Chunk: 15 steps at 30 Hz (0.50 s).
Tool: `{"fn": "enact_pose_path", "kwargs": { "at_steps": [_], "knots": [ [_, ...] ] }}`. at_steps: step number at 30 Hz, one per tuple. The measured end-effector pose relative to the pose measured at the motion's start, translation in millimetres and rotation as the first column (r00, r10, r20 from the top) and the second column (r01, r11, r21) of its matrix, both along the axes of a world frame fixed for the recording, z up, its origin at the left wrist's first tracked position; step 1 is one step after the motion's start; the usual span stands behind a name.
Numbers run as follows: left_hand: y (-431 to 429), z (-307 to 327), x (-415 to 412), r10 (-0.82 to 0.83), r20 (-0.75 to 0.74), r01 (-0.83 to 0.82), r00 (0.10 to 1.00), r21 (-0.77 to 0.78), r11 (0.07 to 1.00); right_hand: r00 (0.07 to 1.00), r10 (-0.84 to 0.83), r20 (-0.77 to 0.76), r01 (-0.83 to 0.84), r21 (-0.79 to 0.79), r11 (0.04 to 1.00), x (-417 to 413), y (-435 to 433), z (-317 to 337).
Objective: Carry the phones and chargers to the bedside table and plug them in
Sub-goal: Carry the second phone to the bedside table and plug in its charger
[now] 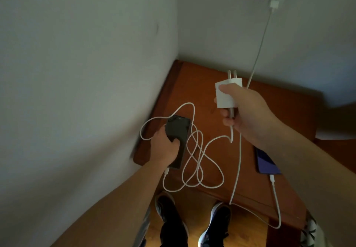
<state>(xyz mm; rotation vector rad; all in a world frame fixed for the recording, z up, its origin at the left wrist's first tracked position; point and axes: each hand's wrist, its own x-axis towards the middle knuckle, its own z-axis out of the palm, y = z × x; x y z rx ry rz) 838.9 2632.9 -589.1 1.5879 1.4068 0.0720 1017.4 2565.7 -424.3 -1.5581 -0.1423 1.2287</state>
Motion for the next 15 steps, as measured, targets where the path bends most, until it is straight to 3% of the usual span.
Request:
{"fn": "enact_pose_path", "kwargs": {
  "at_steps": [5, 10, 12, 15],
  "knots": [
    [0.1, 28.3, 2.1, -0.074, -0.022, 0.074, 0.997, 0.000, 0.997, 0.972, -0.054, -0.228, 0.097, 0.183, 0.978, 5.0, 2.3, 28.7],
    [9.8, 126.9, 51.2, -0.072, 0.349, 0.025, 0.934, 0.138, 0.990, 0.961, -0.097, -0.261, 0.166, 0.256, 0.952, 8.9, 12.6, 64.8],
    [17.8, 176.5, 78.9, -0.028, 0.512, 0.010, 0.859, 0.037, 0.999, 0.967, -0.106, -0.231, 0.172, 0.288, 0.942, 13.6, 17.2, 78.5],
    [30.7, 230.3, 109.0, -0.031, 0.616, 0.119, 0.787, -0.102, 0.988, 0.987, -0.146, -0.074, 0.161, 0.285, 0.945, 24.6, 28.2, 90.8]
  ]
}}
